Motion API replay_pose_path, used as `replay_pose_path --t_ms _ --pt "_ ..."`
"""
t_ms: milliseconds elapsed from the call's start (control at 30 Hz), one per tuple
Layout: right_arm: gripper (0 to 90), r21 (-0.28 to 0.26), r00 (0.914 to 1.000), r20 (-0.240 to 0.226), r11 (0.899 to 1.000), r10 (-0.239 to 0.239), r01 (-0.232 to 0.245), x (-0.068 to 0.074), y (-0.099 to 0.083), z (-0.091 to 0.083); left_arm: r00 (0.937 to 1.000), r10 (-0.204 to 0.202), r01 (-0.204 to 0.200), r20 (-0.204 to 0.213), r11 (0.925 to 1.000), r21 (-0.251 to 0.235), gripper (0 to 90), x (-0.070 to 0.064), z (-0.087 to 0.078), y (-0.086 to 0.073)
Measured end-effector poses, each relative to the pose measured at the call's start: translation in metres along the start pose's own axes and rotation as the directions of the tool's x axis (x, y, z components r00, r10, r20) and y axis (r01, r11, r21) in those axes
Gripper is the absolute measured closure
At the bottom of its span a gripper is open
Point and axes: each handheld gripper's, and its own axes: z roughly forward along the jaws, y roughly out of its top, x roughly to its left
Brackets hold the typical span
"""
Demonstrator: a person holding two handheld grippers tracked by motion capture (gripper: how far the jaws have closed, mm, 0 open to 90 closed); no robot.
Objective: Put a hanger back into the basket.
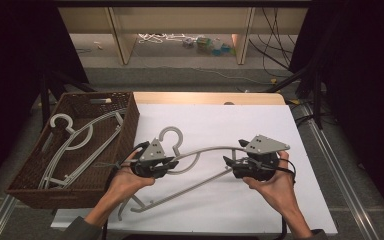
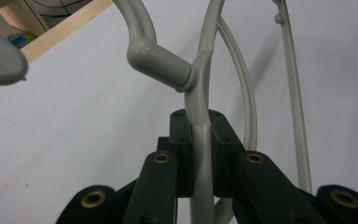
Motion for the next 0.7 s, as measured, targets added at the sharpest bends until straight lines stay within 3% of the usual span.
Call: replay_pose_path --t_ms 100,267,367,500,700 --pt "27.4 -0.035 0.9984 0.01 0.998 0.055 -0.055 -0.001 -0.007 -0.006 0.9964 -0.083 0.083 0.019 0.9956 -0.044 82.1 0.004 -0.008 -0.005" --pt "25.4 -0.095 0.9927 0.038 0.989 0.114 -0.11 -0.002 -0.021 -0.014 0.9928 -0.119 0.12 0.012 0.9917 -0.046 82.1 0.009 -0.025 -0.011" --pt "23.2 -0.089 0.99 0.057 0.988 0.129 -0.124 -0.001 -0.031 -0.016 0.9846 -0.174 0.175 0.017 0.9807 -0.087 82.1 0.009 -0.035 -0.013" --pt "21.8 -0.135 0.9821 0.049 0.975 0.182 -0.174 -0.001 -0.046 -0.014 0.9798 -0.197 0.2 0.032 0.9715 -0.128 82.1 0.011 -0.054 -0.013" --pt "20.9 -0.156 0.9809 0.042 0.971 0.19 -0.181 0.004 -0.056 -0.013 0.9688 -0.241 0.248 0.057 0.9531 -0.174 82.1 0.019 -0.078 -0.011"
